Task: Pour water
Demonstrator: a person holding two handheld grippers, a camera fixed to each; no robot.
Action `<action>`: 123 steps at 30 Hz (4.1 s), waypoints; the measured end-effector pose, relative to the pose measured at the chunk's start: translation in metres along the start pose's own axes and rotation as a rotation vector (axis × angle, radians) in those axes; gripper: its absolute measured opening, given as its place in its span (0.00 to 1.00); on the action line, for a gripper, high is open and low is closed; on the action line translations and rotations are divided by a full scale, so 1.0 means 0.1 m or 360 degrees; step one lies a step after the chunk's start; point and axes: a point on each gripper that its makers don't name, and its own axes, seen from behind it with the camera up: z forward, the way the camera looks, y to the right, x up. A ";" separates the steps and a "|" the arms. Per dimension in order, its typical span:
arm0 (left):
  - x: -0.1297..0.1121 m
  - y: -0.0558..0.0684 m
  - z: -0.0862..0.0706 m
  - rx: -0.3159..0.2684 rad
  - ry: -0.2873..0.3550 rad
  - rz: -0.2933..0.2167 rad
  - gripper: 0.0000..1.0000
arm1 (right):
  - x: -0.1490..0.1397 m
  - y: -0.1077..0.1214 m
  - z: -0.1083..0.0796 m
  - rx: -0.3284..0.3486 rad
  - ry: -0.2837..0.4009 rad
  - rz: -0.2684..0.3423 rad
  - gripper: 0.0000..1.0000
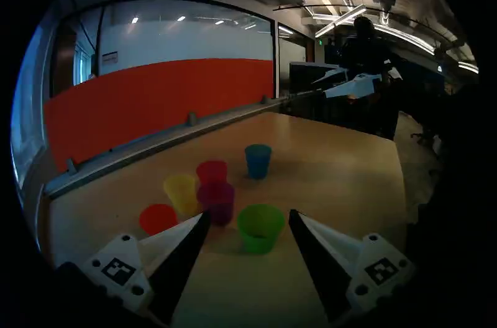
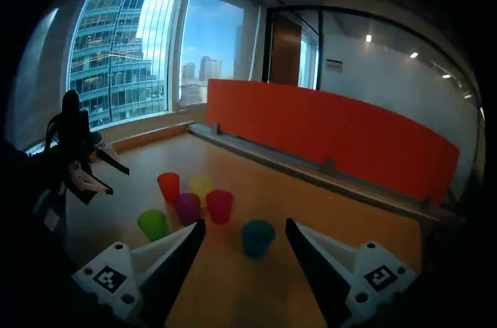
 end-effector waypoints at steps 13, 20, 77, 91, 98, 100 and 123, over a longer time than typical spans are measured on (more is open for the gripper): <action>-0.32 0.16 0.18 -0.0073 -0.0172 0.0047 0.94 | -0.01 0.03 0.09 0.0003 -0.0016 -0.0007 1.00; -0.44 0.18 0.29 -0.0093 -0.0251 0.0073 0.94 | -0.04 0.06 0.14 0.0007 -0.0026 -0.0002 1.00; -0.75 0.19 1.14 -0.0194 -0.0444 0.0075 0.91 | -0.29 0.33 0.51 0.0016 -0.0105 0.0045 1.00; -0.69 0.20 1.14 -0.0174 -0.0401 0.0095 0.89 | -0.33 0.34 0.54 0.0017 -0.0114 0.0047 1.00; -0.53 0.19 1.08 -0.0172 -0.0338 0.0066 0.88 | -0.36 0.33 0.57 0.0017 -0.0119 0.0052 1.00; -0.48 0.17 1.06 -0.0165 -0.0316 0.0053 0.87 | -0.39 0.34 0.59 0.0015 -0.0124 0.0051 1.00; 0.10 -0.11 0.80 -0.0023 -0.0071 0.0030 0.88 | -0.73 0.37 0.89 0.0003 -0.0193 0.0063 1.00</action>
